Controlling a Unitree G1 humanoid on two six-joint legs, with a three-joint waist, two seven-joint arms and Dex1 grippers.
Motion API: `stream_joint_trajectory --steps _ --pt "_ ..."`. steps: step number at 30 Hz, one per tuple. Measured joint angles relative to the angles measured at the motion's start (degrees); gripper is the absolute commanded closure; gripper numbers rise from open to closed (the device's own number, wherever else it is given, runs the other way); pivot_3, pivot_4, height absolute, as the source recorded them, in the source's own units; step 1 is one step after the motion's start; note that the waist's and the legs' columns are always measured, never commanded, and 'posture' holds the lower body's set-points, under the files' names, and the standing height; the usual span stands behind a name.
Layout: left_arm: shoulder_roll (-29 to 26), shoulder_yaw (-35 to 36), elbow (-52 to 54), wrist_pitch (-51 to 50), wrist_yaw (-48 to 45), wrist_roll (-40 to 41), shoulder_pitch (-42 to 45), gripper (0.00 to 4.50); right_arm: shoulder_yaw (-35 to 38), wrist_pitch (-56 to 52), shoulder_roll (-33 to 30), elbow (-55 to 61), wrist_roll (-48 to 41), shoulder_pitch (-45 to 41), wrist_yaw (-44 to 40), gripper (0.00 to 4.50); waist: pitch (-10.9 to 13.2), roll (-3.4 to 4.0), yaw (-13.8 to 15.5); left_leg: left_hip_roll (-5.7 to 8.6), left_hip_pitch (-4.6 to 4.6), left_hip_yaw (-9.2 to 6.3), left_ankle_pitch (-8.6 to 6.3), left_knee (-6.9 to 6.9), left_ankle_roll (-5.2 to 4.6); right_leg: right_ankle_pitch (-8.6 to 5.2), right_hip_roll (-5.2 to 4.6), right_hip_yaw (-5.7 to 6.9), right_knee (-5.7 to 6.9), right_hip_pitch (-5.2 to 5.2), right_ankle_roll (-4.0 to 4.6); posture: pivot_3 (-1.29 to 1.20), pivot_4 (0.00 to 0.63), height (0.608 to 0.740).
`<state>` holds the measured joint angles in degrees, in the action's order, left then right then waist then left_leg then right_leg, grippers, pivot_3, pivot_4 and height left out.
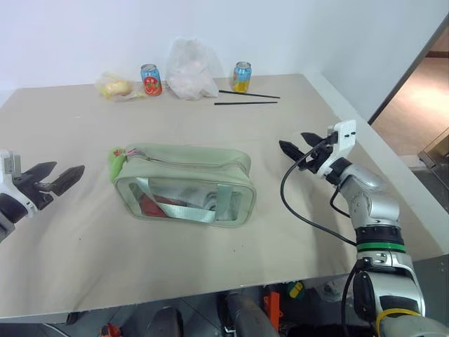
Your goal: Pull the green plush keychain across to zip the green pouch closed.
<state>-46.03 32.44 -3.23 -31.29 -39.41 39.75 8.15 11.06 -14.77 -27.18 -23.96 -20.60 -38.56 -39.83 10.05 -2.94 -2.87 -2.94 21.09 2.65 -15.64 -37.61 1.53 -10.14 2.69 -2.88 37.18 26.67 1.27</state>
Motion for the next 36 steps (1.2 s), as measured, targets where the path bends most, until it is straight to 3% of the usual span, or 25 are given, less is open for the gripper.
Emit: stream_joint_trajectory --steps 2,3,6,10,17,27,32,36 --pt "-0.28 0.00 0.13 -0.01 -0.78 -0.03 -0.34 0.07 -0.16 -0.78 -0.51 0.36 -0.49 0.16 -1.36 0.22 0.00 0.00 0.00 0.00 0.00 0.02 0.00 0.00 0.00 0.00 0.00 -0.01 0.00 0.04 0.00 0.00 0.150 0.740" --pt "-3.21 0.22 2.36 -0.61 -6.14 1.06 -3.41 0.07 -2.35 -6.62 -8.31 8.74 -4.60 5.31 -10.86 0.22 0.09 0.04 0.25 0.03 0.37 0.02 0.00 0.01 0.01 -0.02 0.02 0.01 0.02 0.46 0.02 0.00 0.150 0.740" --pt "-8.01 5.67 2.02 -2.66 -13.46 3.20 -7.14 0.07 0.18 -15.48 -22.16 18.88 -10.85 10.15 -22.85 0.22 0.16 0.30 0.65 0.21 0.42 0.15 -0.19 0.07 -0.19 -0.42 -0.23 0.01 0.15 0.58 -0.12 0.00 0.150 0.740" --pt "-8.86 5.51 4.12 -4.93 -17.87 8.09 -1.09 0.07 0.97 -20.76 -22.44 28.36 -18.72 6.09 -25.79 0.22 0.12 0.07 -0.04 0.14 0.10 0.18 -0.23 0.02 -0.16 -0.32 -0.04 -0.08 0.10 0.33 -0.23 0.00 0.150 0.740" --pt "-10.19 5.62 12.59 -6.59 -25.75 15.83 2.08 0.07 -0.86 -26.44 -22.88 36.92 -24.81 3.69 -27.85 0.22 0.12 0.08 0.01 0.11 0.10 0.18 -0.21 0.01 -0.12 -0.32 0.03 -0.11 0.14 0.34 -0.15 0.00 0.150 0.740" --pt "-11.39 0.25 20.16 -9.16 -27.21 21.99 8.94 0.07 -12.66 -24.99 -20.85 44.55 -22.59 1.49 -31.34 0.22 0.12 0.08 0.03 0.13 0.09 0.20 -0.21 -0.07 -0.13 -0.31 0.03 -0.12 0.17 0.34 -0.16 0.00 0.150 0.740" --pt "-9.84 -1.81 20.14 -9.15 -26.60 21.96 8.44 0.07 -19.50 -20.51 -17.82 43.57 -16.47 1.58 -32.38 0.22 0.11 0.07 0.04 0.11 0.09 0.19 -0.21 -0.08 -0.12 -0.32 0.05 -0.12 0.21 0.34 -0.13 0.00 0.150 0.740" --pt "-8.35 -1.99 20.07 -9.12 -25.49 21.82 6.26 0.00 -21.02 -18.76 -15.47 41.00 -14.91 1.56 -33.25 1.30 0.11 0.06 0.08 0.11 0.11 0.19 -0.21 -0.15 -0.12 -0.32 0.03 -0.12 0.23 0.34 -0.11 0.00 0.150 0.740"
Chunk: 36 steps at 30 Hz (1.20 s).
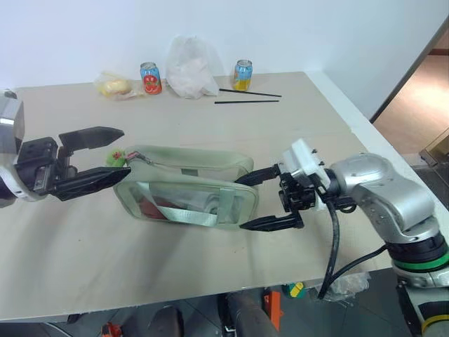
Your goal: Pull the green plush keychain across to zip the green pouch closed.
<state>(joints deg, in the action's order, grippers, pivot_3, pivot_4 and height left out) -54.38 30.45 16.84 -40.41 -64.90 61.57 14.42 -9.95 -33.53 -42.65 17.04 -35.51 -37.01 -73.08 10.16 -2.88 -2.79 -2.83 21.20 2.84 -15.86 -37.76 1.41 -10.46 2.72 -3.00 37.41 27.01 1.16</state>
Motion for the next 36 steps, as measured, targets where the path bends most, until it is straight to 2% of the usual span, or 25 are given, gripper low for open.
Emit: stream_joint_trajectory --steps 9,14,18,26,36 --pt "2.53 4.43 -1.34 -0.04 4.41 0.84 -5.00 0.00 -1.16 2.74 3.08 -5.14 2.15 -1.05 -1.68 4.48 -0.01 -0.01 0.07 0.00 0.01 -0.02 0.00 -0.18 0.00 0.01 -0.01 0.03 0.16 0.00 0.02 0.00 0.150 0.740" --pt "4.24 7.40 -9.12 -0.65 6.08 -0.13 -11.09 0.00 -1.20 3.50 3.51 -6.79 3.16 -1.69 -2.11 4.48 -0.01 -0.02 -0.04 -0.02 -0.07 -0.01 0.00 -0.23 0.00 -0.02 0.02 0.03 0.31 0.01 0.09 0.00 0.150 0.740" --pt "7.30 7.82 -11.31 -2.74 8.66 -0.21 -15.97 0.00 -1.22 4.91 3.89 -7.36 5.95 -2.07 -0.98 4.48 -0.11 -0.17 0.04 -0.03 -0.09 -0.02 0.00 -0.33 0.00 -0.02 0.00 0.05 0.43 0.01 0.10 0.00 0.150 0.740" --pt "11.23 6.56 -11.36 -11.21 17.21 6.54 -15.12 0.00 -1.27 4.91 4.08 -7.35 6.69 -2.03 -0.64 4.48 -0.17 -0.28 0.04 -0.01 -0.12 -0.03 0.03 -0.65 0.02 0.03 0.01 0.03 0.74 -0.01 0.11 0.00 0.150 0.740" --pt "16.54 5.29 -12.25 -13.41 25.85 12.20 -7.81 0.00 -1.25 4.95 4.06 -7.20 7.45 -1.86 -0.21 4.48 -0.22 -0.37 0.07 0.01 -0.12 -0.06 0.03 -0.66 0.03 0.07 0.02 0.01 0.75 -0.03 0.14 0.00 0.150 0.740"
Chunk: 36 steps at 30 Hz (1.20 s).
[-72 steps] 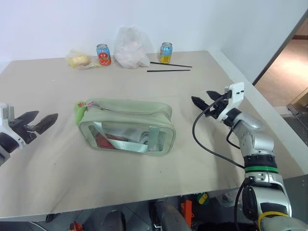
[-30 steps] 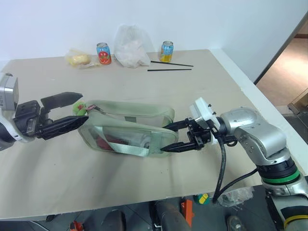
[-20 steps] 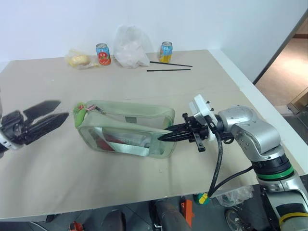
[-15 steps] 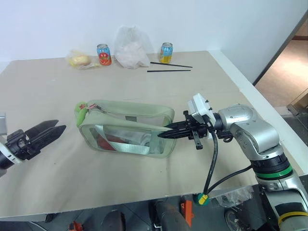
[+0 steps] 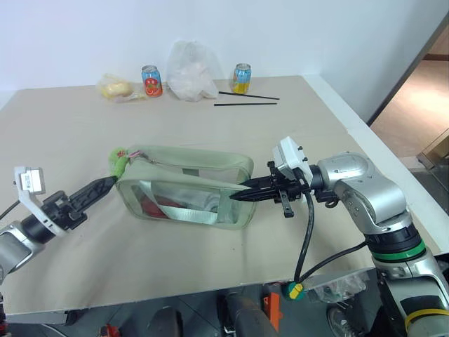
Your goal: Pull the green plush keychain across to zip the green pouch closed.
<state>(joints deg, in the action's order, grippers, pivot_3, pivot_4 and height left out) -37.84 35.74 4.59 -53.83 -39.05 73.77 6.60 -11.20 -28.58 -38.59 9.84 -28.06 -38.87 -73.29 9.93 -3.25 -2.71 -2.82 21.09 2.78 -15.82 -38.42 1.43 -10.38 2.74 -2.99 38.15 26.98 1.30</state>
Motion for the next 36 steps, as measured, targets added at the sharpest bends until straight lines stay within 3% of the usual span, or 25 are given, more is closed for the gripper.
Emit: stream_joint_trajectory --steps 6,7,19,36 --pt "0.81 0.81 -2.30 -1.26 3.77 4.72 2.32 0.00 0.04 0.03 0.02 0.11 0.23 0.17 0.68 4.48 -0.02 -0.03 -0.06 0.00 -0.02 0.02 0.00 0.00 0.00 0.02 0.00 -0.02 0.00 -0.02 0.00 0.00 0.150 0.740" --pt "0.82 0.67 -2.29 -1.81 3.81 5.31 2.12 0.51 0.06 0.02 0.02 0.11 0.23 0.19 0.81 4.50 -0.02 -0.03 -0.06 0.00 -0.02 0.02 0.00 0.00 0.00 0.02 0.00 -0.03 0.00 -0.02 0.00 0.00 0.150 0.740" --pt "1.64 -0.50 -1.62 -2.93 5.33 9.34 2.84 4.46 0.17 -0.25 0.01 0.22 0.14 0.27 1.12 4.50 -0.03 -0.04 -0.04 0.01 -0.01 0.00 0.01 0.00 0.01 0.02 0.00 -0.02 0.00 -0.02 0.00 0.00 0.150 0.740" --pt "2.66 -2.27 2.84 -1.02 8.79 12.98 10.23 4.46 0.20 -0.25 0.03 0.22 0.17 0.26 1.13 4.50 -0.04 -0.07 -0.09 0.04 -0.01 -0.02 0.02 0.00 0.04 0.04 0.00 -0.06 -0.01 -0.04 -0.01 0.00 0.150 0.740"
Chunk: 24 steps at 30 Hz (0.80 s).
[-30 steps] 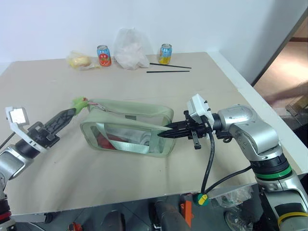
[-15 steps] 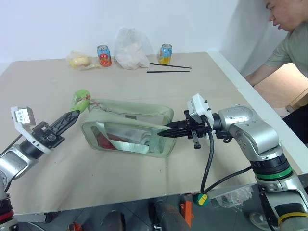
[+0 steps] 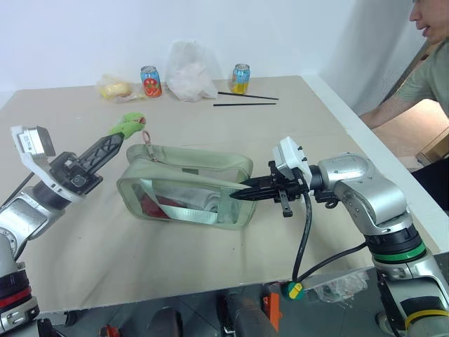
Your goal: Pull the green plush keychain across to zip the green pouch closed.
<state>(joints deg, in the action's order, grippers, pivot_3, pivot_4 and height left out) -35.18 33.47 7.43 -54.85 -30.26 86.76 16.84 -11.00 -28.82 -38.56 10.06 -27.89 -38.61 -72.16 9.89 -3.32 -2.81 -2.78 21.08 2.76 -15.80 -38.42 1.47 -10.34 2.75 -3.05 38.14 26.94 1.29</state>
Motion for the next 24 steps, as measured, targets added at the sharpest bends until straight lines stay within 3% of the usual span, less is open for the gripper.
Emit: stream_joint_trajectory --steps 4,7,10,16,17,21,22,24 --pt "-0.01 -4.12 1.81 -0.02 -0.51 -1.41 1.20 4.46 0.09 0.00 -0.07 0.01 0.02 0.08 0.03 4.50 0.00 -0.01 0.07 0.04 0.01 -0.01 0.02 -0.02 0.04 0.03 -0.02 -0.01 0.00 -0.01 -0.05 0.00 0.150 0.740" --pt "-0.80 -11.52 5.20 -0.21 -2.83 -6.33 5.09 4.46 0.14 0.01 -0.04 0.01 0.13 0.10 0.27 4.50 0.00 -0.01 0.04 0.08 0.00 -0.02 0.05 -0.04 0.08 0.06 -0.01 -0.07 0.00 -0.04 -0.09 0.00 0.150 0.740" --pt "-5.82 -16.59 7.71 -0.24 -7.53 -12.20 6.26 4.46 0.06 0.01 0.12 0.26 0.15 0.29 0.89 4.50 0.01 0.00 -0.34 0.06 0.08 0.08 0.05 0.10 0.09 0.03 0.10 -0.27 0.01 -0.04 -0.03 0.00 0.150 0.740" --pt "-11.61 -17.53 8.73 0.32 -15.22 -17.66 3.63 4.46 0.14 -0.26 -0.06 2.11 0.06 1.23 1.50 4.50 0.01 0.00 -0.13 0.01 -0.07 -0.03 0.04 0.11 0.08 -0.05 0.09 -0.09 -0.01 -0.02 0.07 0.00 0.150 0.740" --pt "-12.77 -17.41 7.67 0.65 -16.46 -18.38 3.54 3.85 0.14 -0.31 -0.06 2.18 0.06 1.25 1.62 4.50 0.01 0.00 -0.13 0.02 -0.08 -0.02 0.05 0.09 0.08 -0.04 0.08 -0.08 -0.01 -0.02 0.06 0.00 0.150 0.740" --pt "-14.12 -15.29 5.38 0.90 -18.77 -19.53 3.14 2.50 0.14 -0.29 -0.06 2.20 0.06 1.47 2.15 4.50 0.01 0.00 -0.10 0.03 -0.09 0.00 0.05 0.05 0.07 -0.06 0.06 -0.09 0.00 -0.03 0.10 0.00 0.150 0.740" --pt "-14.18 -14.76 4.79 1.04 -18.65 -19.94 3.17 2.23 0.15 -0.28 -0.05 2.19 0.07 1.47 2.17 4.50 0.01 0.00 -0.08 0.03 -0.09 -0.01 0.05 0.04 0.07 -0.06 0.06 -0.08 0.00 -0.03 0.10 0.00 0.150 0.740" --pt "-14.18 -12.62 3.35 0.99 -17.67 -19.52 3.42 2.23 0.14 -0.17 -0.02 2.13 0.09 1.44 2.18 4.50 0.01 0.00 -0.05 0.02 -0.09 -0.01 0.05 0.04 0.07 -0.05 0.07 -0.08 0.00 -0.03 0.08 0.00 0.150 0.740"
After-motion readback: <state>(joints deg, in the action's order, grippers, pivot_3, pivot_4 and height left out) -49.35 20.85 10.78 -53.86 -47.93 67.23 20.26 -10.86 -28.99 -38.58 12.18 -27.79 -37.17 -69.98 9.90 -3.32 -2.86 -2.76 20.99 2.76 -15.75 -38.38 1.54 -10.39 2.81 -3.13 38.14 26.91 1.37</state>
